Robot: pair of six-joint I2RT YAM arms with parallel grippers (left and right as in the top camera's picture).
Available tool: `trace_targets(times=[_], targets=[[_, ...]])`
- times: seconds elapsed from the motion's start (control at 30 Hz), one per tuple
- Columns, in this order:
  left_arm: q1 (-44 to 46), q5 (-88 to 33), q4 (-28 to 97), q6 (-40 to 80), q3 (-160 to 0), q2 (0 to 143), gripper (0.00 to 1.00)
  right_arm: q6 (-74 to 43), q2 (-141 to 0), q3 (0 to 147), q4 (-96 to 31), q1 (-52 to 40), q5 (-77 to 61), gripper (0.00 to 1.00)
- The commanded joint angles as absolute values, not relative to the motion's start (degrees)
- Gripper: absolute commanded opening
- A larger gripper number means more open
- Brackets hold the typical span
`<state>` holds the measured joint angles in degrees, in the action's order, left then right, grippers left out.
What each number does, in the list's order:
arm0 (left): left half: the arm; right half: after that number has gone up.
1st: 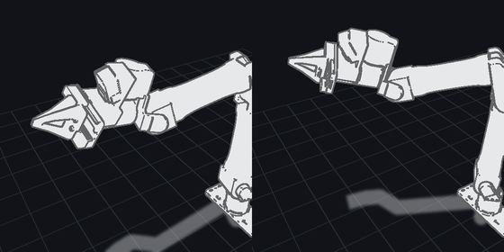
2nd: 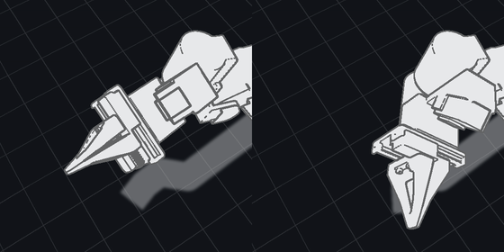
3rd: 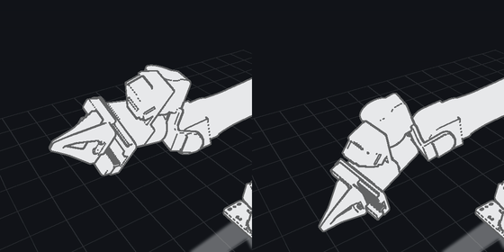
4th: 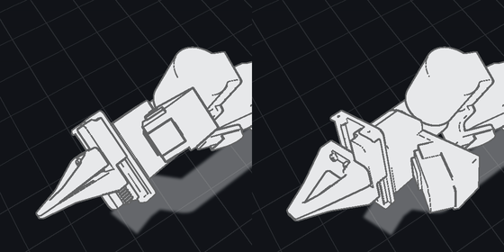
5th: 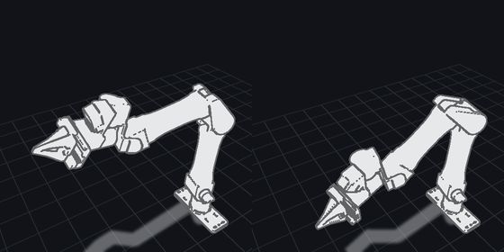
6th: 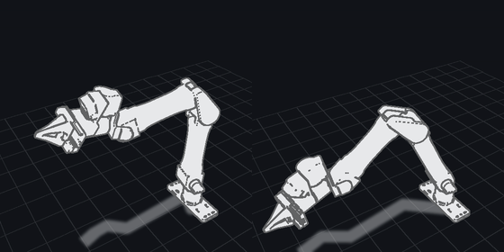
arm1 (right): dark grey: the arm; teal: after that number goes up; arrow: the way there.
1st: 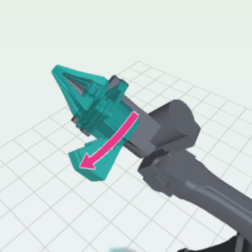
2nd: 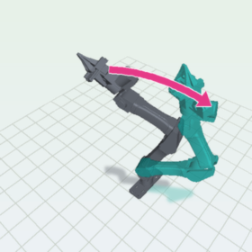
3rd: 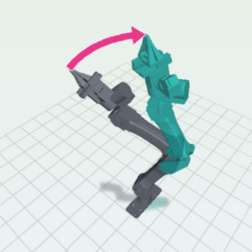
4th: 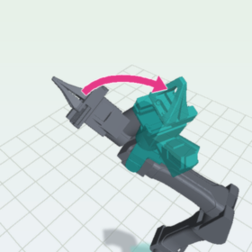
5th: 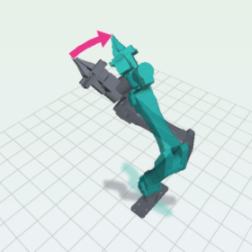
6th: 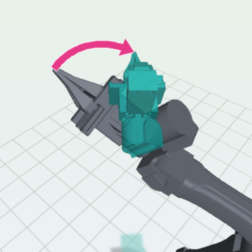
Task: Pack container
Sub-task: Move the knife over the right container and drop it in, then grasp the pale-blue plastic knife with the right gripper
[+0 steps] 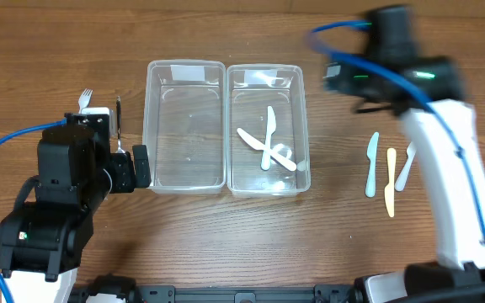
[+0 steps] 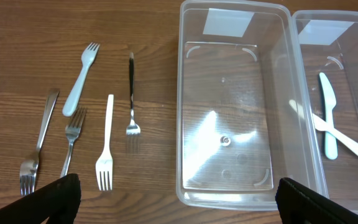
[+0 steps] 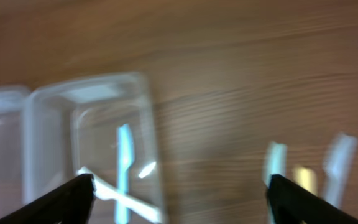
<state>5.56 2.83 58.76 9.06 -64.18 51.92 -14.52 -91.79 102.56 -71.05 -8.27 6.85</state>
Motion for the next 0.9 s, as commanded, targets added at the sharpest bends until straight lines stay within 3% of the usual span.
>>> trace_targets(times=[0.0, 0.23, 0.43, 0.87], targets=[[5.26, 3.14, 58.65, 8.34, -65.41, 51.75, 1.0, -12.86, -91.7, 101.89, -75.29, 2.46, 4.97, 0.99], [5.26, 3.14, 58.48, 8.34, -65.41, 51.75, 1.0, -6.96, -92.53, 84.6, -70.24, 13.96, -1.02, 1.0], [5.26, 3.14, 58.33, 8.34, -65.41, 51.75, 1.0, -6.96, -97.54, 71.72, -61.04, 12.84, -1.19, 1.0], [5.28, 3.14, 58.46, 8.34, -65.41, 51.75, 1.0, -4.38, -107.66, 70.41, -54.63, 9.06, -1.17, 1.0]])
